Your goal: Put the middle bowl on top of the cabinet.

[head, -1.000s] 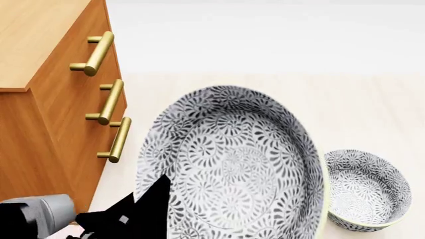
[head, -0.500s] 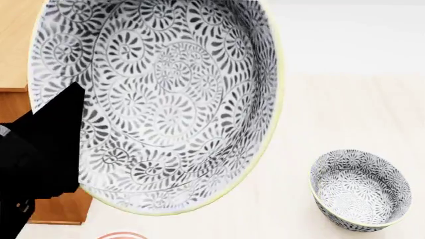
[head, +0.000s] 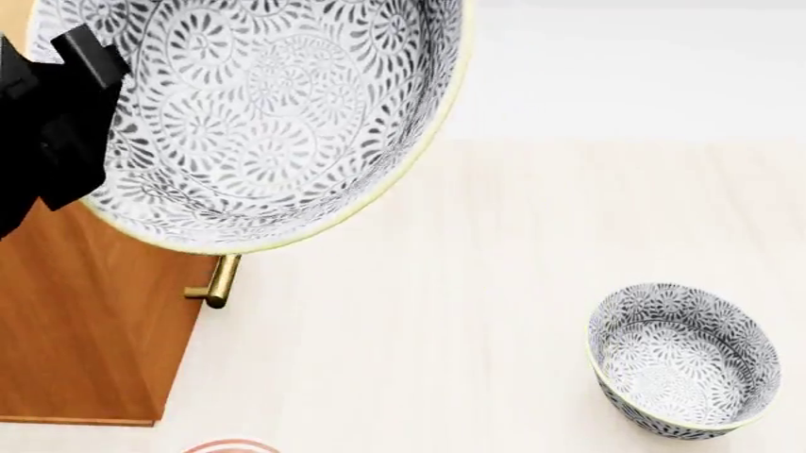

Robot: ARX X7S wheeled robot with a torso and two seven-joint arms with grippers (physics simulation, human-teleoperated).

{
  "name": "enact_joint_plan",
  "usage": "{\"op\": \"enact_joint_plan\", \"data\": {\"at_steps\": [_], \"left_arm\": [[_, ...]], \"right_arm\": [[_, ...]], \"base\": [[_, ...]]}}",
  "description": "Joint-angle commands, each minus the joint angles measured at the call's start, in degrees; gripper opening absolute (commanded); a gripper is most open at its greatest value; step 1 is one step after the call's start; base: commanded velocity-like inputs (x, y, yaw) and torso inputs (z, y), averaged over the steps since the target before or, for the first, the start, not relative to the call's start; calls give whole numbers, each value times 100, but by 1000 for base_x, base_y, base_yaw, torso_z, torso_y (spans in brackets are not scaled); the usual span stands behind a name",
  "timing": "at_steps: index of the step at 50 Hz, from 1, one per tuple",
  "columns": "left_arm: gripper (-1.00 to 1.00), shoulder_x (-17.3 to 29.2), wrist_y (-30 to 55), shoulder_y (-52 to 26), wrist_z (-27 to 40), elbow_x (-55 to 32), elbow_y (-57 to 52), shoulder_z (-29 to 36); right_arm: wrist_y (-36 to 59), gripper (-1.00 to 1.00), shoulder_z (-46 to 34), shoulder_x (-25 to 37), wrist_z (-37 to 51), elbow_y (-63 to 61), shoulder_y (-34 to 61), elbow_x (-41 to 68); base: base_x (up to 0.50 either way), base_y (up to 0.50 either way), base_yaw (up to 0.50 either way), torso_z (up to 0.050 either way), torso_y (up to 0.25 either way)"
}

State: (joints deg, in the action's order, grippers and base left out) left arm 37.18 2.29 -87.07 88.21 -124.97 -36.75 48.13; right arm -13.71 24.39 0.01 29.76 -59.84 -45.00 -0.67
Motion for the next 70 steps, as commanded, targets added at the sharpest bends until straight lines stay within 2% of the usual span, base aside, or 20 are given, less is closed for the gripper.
{"op": "enact_joint_plan", "data": {"at_steps": [1,10,18,24,35,47,70], "left_arm": [[-100,248,-181,-1449,148,-925,1058,781],[-100,188,-837,-2230,143,-1204,2081,1868],[-100,-27,-481,-2941,100,-1440,3203,2277],[-100,-137,-395,-3196,94,-1668,3794,2560],[-100,-336,-14,-3615,51,-1558,4958,3306],[-100,-544,389,-3590,-159,-1607,5964,3720],[-100,-1048,564,-2747,-256,-2003,7926,4169]], "right_arm": [[11,100,181,0,-102,-1,0,177],[-4,100,226,0,-147,30,0,225],[27,100,180,0,-114,-1,0,175],[7,100,168,0,-92,-12,0,163],[4,100,150,0,-87,-15,0,128],[1,100,162,0,-94,-15,0,156],[16,100,92,0,-61,-14,0,92]], "base": [[0,0,0,0,0],[0,0,0,0,0],[0,0,0,0,0],[0,0,0,0,0],[0,0,0,0,0],[0,0,0,0,1],[0,0,0,0,0]]}}
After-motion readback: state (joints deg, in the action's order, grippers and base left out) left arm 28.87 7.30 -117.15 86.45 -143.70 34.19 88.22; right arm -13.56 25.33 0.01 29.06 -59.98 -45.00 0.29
